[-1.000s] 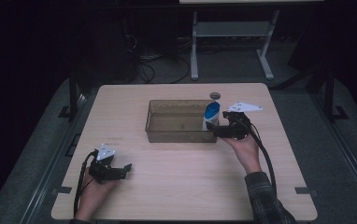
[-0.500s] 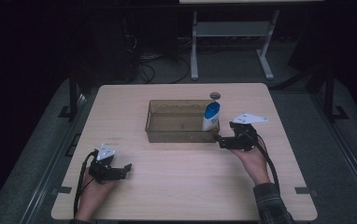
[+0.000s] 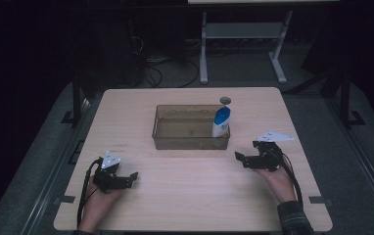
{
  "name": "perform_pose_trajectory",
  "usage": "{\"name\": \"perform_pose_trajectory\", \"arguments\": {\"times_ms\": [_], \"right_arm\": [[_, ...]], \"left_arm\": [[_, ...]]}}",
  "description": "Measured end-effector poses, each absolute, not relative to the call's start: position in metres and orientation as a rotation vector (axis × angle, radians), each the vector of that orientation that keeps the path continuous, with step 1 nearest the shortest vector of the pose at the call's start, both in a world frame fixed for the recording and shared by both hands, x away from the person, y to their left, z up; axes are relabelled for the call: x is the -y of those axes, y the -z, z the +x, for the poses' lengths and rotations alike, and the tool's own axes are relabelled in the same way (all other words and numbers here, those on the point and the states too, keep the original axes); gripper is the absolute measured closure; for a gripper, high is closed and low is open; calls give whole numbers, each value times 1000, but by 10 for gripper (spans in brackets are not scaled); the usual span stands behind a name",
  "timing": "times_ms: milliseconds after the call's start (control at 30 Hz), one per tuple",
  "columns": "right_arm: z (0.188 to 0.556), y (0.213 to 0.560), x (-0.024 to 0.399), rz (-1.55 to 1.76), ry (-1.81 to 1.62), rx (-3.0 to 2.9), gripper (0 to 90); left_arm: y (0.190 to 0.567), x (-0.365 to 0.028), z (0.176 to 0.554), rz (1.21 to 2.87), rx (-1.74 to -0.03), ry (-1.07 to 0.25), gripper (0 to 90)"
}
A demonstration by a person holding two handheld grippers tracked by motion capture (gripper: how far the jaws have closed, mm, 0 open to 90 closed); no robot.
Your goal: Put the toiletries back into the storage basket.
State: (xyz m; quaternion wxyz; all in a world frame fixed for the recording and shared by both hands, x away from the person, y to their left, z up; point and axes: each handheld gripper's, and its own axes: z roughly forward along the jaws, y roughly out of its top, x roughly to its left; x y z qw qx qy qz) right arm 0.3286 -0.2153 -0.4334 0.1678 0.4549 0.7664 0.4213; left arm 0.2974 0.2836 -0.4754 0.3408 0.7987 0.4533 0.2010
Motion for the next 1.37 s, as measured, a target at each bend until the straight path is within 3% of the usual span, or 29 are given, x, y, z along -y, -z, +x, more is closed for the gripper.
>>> {"name": "perform_pose_trajectory", "arguments": {"times_ms": [733,1367], "right_arm": [[283,463,258,1415,-1031,-2187,90],[266,481,267,1423,-903,-2172,37]], "left_arm": [[475,-283,297,2078,-1177,-522,122],[475,-283,297,2078,-1177,-521,122]]}}
